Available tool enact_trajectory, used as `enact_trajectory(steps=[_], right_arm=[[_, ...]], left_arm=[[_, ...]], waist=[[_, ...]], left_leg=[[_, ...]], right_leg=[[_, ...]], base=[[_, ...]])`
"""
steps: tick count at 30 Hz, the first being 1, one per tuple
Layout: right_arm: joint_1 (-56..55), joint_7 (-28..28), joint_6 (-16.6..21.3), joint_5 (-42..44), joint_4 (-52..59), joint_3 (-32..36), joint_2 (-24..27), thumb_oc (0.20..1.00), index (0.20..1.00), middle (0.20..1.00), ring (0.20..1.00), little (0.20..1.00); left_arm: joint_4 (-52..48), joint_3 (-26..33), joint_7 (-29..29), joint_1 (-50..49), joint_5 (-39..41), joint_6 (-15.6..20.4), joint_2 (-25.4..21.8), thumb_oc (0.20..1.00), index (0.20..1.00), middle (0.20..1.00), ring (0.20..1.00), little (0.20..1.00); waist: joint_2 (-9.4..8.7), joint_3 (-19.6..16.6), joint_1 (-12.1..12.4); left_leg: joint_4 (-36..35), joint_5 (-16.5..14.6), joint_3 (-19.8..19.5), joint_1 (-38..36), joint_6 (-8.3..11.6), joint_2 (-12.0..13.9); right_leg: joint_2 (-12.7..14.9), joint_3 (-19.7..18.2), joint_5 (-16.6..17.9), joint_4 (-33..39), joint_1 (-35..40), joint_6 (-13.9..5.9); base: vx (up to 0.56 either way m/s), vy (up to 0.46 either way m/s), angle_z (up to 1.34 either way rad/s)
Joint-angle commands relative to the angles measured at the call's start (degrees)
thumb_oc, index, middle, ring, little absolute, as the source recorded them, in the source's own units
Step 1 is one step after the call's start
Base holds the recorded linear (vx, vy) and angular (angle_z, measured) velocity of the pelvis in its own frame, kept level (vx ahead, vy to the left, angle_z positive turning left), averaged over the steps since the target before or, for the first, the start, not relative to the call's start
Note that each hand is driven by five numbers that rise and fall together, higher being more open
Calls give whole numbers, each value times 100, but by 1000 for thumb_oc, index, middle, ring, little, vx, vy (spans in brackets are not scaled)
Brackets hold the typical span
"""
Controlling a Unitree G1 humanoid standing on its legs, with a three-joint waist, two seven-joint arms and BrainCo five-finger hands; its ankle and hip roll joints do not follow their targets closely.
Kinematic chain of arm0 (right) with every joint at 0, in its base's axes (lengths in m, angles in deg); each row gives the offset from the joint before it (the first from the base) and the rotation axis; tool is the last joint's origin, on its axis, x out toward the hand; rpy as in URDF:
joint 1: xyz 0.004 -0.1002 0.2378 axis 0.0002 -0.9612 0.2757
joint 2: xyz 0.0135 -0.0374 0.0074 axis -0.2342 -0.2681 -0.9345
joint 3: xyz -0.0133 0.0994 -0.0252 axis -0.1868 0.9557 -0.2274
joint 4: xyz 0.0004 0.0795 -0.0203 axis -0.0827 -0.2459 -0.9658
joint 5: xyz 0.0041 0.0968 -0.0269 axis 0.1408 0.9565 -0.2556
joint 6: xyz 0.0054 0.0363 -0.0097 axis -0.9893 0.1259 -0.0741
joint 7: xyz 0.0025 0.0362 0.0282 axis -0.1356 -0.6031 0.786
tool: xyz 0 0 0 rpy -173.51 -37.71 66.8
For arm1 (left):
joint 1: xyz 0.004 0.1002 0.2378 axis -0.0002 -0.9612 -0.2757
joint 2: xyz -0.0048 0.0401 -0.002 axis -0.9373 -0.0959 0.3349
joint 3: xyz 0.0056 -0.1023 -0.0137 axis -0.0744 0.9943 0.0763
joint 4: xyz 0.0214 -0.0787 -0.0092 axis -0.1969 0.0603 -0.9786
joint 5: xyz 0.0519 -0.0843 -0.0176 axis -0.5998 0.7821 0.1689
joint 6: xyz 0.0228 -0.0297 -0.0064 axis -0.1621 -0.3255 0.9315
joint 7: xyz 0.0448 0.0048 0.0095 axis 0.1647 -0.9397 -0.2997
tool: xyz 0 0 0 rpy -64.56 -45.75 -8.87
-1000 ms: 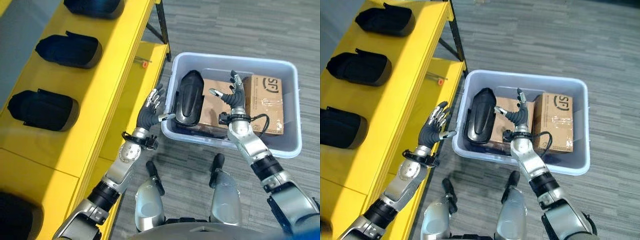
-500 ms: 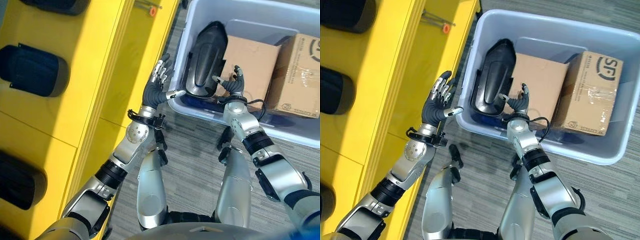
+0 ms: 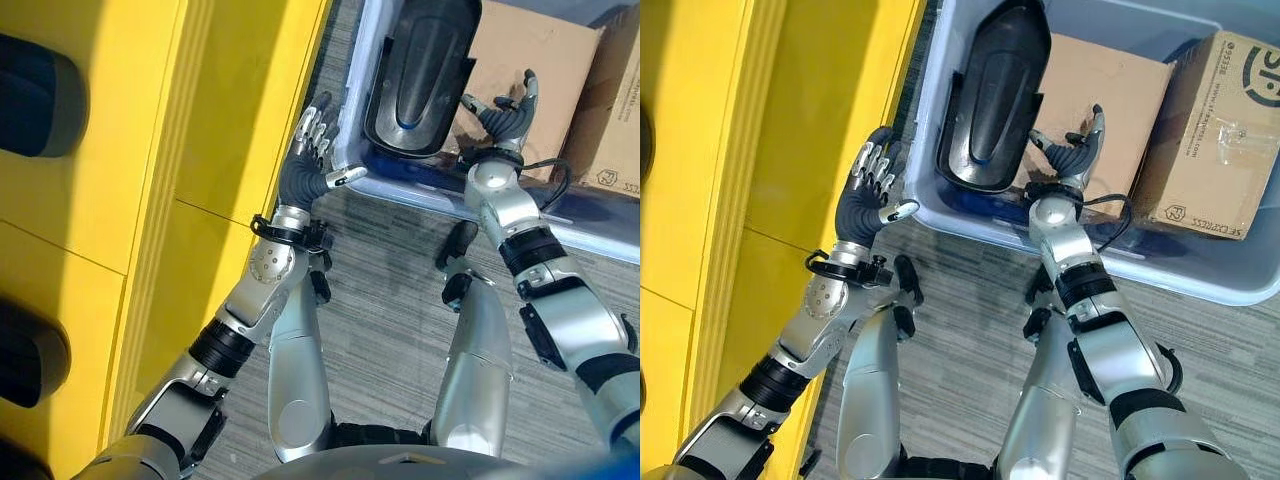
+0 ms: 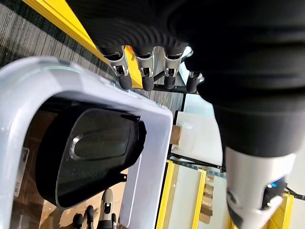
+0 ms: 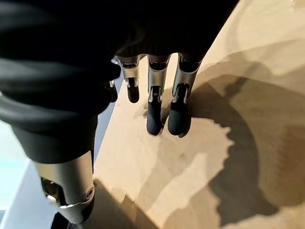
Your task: Move parts from the plastic box to the shelf.
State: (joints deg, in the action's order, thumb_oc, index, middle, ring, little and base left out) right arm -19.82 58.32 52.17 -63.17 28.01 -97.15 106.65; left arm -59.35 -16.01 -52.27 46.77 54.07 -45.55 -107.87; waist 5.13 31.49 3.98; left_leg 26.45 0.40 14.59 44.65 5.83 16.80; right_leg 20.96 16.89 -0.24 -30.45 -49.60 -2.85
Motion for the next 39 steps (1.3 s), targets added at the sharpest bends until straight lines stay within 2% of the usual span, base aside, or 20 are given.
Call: enact_trajectory(steps=[1, 3, 4, 5, 8, 9, 11, 13, 14, 17, 18, 19, 20, 21, 23, 32, 34, 35, 39], right_arm=[[-260, -432, -712, -305, -453, -404, -360, 1000, 1000, 1000, 1000, 1000], [-160, -420, -848, -626, -518, -519, -316, 1000, 1000, 1000, 1000, 1000], [-62, -288, -1086, -1264, -532, -671, -224, 1000, 1000, 1000, 1000, 1000], [-3, -211, -1182, -1499, -520, -765, -192, 1000, 1000, 1000, 1000, 1000], [90, -285, -1455, -1680, -541, -847, -156, 1000, 1000, 1000, 1000, 1000], [179, -343, -1672, -2067, -597, -1021, -118, 1000, 1000, 1000, 1000, 1000], [215, -239, -1616, -1909, -609, -1124, -127, 1000, 1000, 1000, 1000, 1000], [271, 36, -1372, -1504, -641, -1207, -195, 1000, 1000, 1000, 1000, 1000], [272, 42, -1366, -1498, -646, -1211, -196, 1000, 1000, 1000, 1000, 1000], [113, 608, -288, -713, -437, -908, -330, 1000, 1000, 1000, 1000, 1000], [83, 624, -234, -704, -414, -878, -336, 1000, 1000, 1000, 1000, 1000], [-39, 757, 188, -470, -277, -746, -390, 1000, 1000, 1000, 1000, 1000], [-49, 760, 203, -465, -278, -746, -389, 1000, 1000, 1000, 1000, 1000], [-278, 956, 773, -152, 42, -555, -490, 1000, 1000, 1000, 1000, 1000], [-484, 1051, 1125, -44, 347, -394, -574, 1000, 1000, 1000, 1000, 1000], [-1150, 1567, 1588, -326, 1402, -119, -691, 1000, 1000, 1000, 1000, 1000], [-1150, 1567, 1588, -326, 1402, -119, -691, 1000, 1000, 1000, 1000, 1000], [-1435, 1721, 1672, -610, 1981, -33, -776, 1000, 1000, 1000, 1000, 1000], [-1473, 1600, 1594, -622, 2188, -26, -831, 1000, 1000, 1000, 1000, 1000]], left_arm=[[-561, 21, 136, 25, 97, 212, 36, 1000, 1000, 1000, 1000, 1000], [-513, 8, 101, 64, 114, 226, 47, 1000, 1000, 1000, 1000, 1000], [-495, -2, 80, 85, 189, 245, 31, 1000, 1000, 1000, 1000, 1000], [-492, -15, 71, 99, 182, 242, 17, 1000, 1000, 1000, 1000, 1000], [-463, -17, 100, 97, 232, 287, -7, 1000, 1000, 1000, 1000, 1000], [-395, -22, 124, 91, 249, 359, 0, 1000, 1000, 1000, 1000, 1000], [-356, -34, 143, 82, 267, 404, 7, 1000, 1000, 1000, 1000, 1000], [-306, -47, 147, 88, 308, 467, 2, 1000, 1000, 1000, 1000, 1000], [-304, -47, 148, 89, 309, 470, 2, 1000, 1000, 1000, 1000, 1000], [-330, -30, 116, 67, 282, 523, 16, 1000, 1000, 1000, 1000, 1000], [-334, -28, 115, 61, 282, 529, 12, 1000, 1000, 1000, 1000, 1000], [-344, -35, 70, 48, 254, 530, 40, 1000, 1000, 1000, 1000, 1000], [-346, -41, 66, 44, 251, 529, 40, 1000, 1000, 1000, 1000, 1000], [-375, -50, -23, 18, 236, 550, 87, 1000, 1000, 1000, 1000, 1000], [-365, -61, -89, 8, 112, 576, 172, 1000, 1000, 1000, 1000, 1000], [-355, -178, -416, -41, -198, 696, 386, 1000, 1000, 1000, 1000, 1000], [-355, -178, -416, -41, -198, 696, 386, 1000, 1000, 1000, 1000, 1000], [-392, -239, -632, -50, -382, 731, 472, 1000, 1000, 1000, 1000, 1000], [-370, -265, -719, -14, -433, 766, 497, 1000, 1000, 1000, 1000, 1000]], waist=[[329, -169, 393], [329, -169, 399], [327, -169, 411], [323, -169, 422], [326, -169, 436], [330, -169, 461], [332, -169, 478], [339, -169, 499], [339, -169, 499], [335, -169, 509], [333, -169, 507], [322, -169, 488], [321, -169, 493], [296, -169, 442], [281, -169, 379], [241, -169, 168], [240, -169, 168], [230, -169, 44], [237, -169, 11]], left_leg=[[118, -74, 44, 407, -142, -334], [152, -71, 49, 460, -136, -310], [163, -60, 39, 502, -130, -305], [168, -54, 30, 518, -124, -302], [166, -44, 19, 524, -113, -301], [120, -24, 28, 511, -105, -296], [101, -4, 36, 510, -97, -283], [54, 35, 44, 502, -86, -267], [52, 36, 44, 501, -86, -266], [-49, 69, 33, 465, -69, -290], [-55, 70, 31, 462, -70, -293], [-84, 73, 50, 445, -73, -287], [-88, 74, 53, 436, -72, -287], [-124, 73, 72, 428, -66, -286], [-165, 76, 113, 415, -61, -276], [-306, 114, 278, 291, -45, -250], [-306, 114, 278, 290, -45, -250], [-339, 123, 365, 244, -38, -219], [-364, 142, 393, 222, -39, -235]], right_leg=[[-67, 175, -928, -1405, -106, -67], [-48, 185, -929, -1458, -157, -74], [-33, 195, -907, -1469, -191, -91], [-24, 205, -893, -1468, -201, -101], [-16, 223, -878, -1455, -194, -115], [-12, 243, -862, -1416, -180, -125], [-10, 257, -853, -1407, -173, -132], [-12, 275, -837, -1392, -161, -136], [-13, 275, -836, -1391, -160, -136], [-19, 301, -832, -1352, -114, -163], [-21, 301, -831, -1350, -112, -166], [-34, 309, -825, -1331, -99, -178], [-35, 307, -824, -1327, -93, -178], [-65, 301, -804, -1272, -94, -202], [-100, 273, -789, -1209, -105, -214], [-205, 168, -731, -1020, -82, -242], [-206, 167, -731, -1020, -82, -242], [-259, 109, -707, -917, -68, -239], [-285, 81, -691, -893, -70, -236]], base=[[20, 11, 16], [23, 20, 10], [0, 0, 0], [19, 7, 6], [7, 6, 12], [2, 13, 7], [0, 0, 0], [-4, 17, -1], [-9, 35, -1], [-16, 44, -1], [0, 0, 0], [0, 0, 0], [-34, 21, -1], [0, 0, 0], [-37, 36, -3], [-20, 25, -4], [-16, 32, 0], [-36, 71, 0], [-24, 30, -8]])
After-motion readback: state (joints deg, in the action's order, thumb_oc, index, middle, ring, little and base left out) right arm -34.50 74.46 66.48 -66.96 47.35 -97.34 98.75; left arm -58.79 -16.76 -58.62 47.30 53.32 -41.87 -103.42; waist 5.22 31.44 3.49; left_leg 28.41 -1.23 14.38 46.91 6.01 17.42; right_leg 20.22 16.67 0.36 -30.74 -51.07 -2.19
